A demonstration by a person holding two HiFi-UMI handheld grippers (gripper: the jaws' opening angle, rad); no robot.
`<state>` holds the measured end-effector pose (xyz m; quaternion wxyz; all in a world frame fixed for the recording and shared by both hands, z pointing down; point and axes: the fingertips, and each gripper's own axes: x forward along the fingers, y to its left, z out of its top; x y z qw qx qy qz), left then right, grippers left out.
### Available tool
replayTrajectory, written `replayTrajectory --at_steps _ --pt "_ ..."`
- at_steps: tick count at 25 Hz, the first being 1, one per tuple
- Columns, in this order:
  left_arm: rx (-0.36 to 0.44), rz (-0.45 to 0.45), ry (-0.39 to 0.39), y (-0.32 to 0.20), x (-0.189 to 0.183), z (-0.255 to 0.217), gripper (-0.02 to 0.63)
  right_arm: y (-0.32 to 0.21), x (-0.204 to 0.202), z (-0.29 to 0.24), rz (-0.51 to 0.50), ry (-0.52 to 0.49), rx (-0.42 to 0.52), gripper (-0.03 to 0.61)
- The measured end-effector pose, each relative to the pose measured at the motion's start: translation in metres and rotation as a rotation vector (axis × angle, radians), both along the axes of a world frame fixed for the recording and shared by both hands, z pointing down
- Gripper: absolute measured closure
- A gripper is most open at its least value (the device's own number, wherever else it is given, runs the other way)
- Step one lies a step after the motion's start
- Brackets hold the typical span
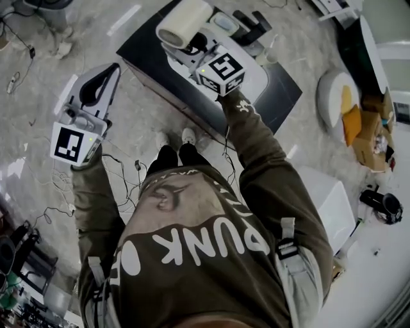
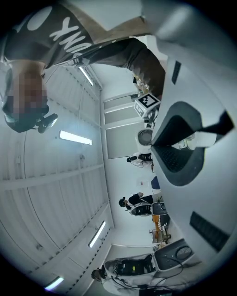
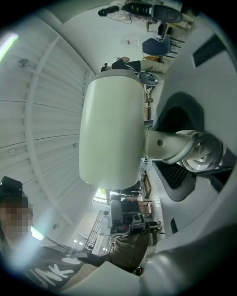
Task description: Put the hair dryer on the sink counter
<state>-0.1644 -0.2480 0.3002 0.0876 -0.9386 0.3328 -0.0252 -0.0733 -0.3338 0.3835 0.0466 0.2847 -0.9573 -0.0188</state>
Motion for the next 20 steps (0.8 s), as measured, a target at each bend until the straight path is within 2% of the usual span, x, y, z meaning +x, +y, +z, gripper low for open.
replayTrajectory --at_steps 4,8,15,17,20 --pt "0.008 -0.002 0.027 -0.013 0.008 -0.003 0.612 -0.042 -0.011 0.039 -0.022 0.075 -0.067 0.388" --pt "-0.028 -0.021 -0.009 -0.024 0.007 0.010 0.612 -0.080 -0.025 0.086 -0.047 0.175 -0.159 0.388" --pt "-0.040 -0.028 0.000 -0.040 0.011 0.013 0.612 -0.123 -0.046 0.163 -0.079 0.316 -0.328 0.388" --pt "-0.044 -0.031 0.001 -0.043 0.012 0.015 0.612 -0.132 -0.048 0.189 -0.078 0.377 -0.390 0.388" --pt "-0.049 -0.034 0.004 -0.048 0.010 0.017 0.612 -0.148 -0.045 0.230 -0.056 0.529 -0.500 0.388"
